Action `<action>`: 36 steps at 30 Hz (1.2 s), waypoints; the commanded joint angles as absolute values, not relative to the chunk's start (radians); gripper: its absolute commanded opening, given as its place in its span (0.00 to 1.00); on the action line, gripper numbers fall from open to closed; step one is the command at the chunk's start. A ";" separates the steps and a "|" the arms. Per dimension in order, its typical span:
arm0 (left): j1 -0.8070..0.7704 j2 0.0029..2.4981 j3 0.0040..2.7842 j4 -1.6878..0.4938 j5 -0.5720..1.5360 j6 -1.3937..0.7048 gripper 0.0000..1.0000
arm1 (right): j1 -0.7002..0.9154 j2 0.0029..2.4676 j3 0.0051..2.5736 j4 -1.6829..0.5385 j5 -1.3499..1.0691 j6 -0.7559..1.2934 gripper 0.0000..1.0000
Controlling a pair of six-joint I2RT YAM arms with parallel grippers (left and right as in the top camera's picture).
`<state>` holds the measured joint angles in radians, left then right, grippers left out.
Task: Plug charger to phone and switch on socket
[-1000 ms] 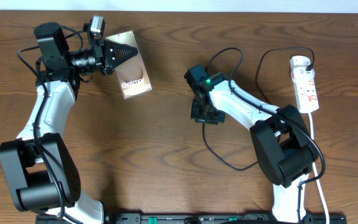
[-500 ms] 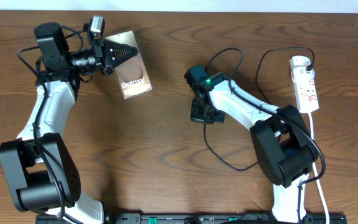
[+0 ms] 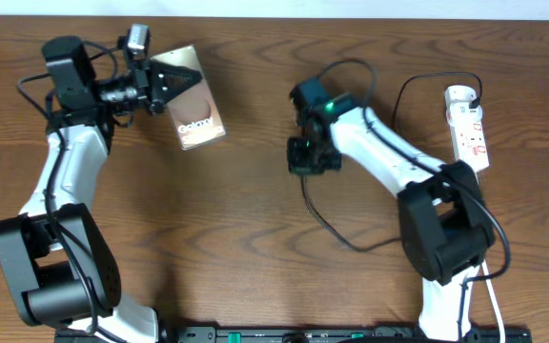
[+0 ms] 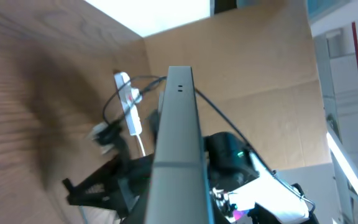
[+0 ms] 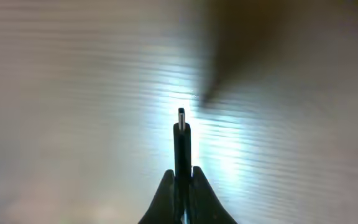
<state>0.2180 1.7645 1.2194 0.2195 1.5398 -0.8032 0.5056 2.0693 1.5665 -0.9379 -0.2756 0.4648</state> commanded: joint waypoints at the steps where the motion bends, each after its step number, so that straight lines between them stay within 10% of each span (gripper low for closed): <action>1: 0.268 1.758 1.234 0.227 1.571 -0.803 0.07 | 0.453 1.983 1.649 -0.935 -0.717 0.177 0.01; 13: 0.326 1.758 1.235 0.285 1.571 -0.869 0.07 | 0.402 1.982 1.668 -0.836 -1.510 -0.099 0.01; 24: 0.324 1.758 1.235 0.767 1.528 -1.312 0.07 | 0.509 1.982 1.667 -0.596 -1.549 0.065 0.01; 36: 0.301 1.758 1.235 0.822 1.468 -1.401 0.07 | 0.542 1.997 1.666 -0.421 -1.502 0.242 0.01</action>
<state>0.3103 1.7657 1.2194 0.8104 1.5005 -1.3624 0.5426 1.9896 1.6596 -0.4404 -1.4918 0.1783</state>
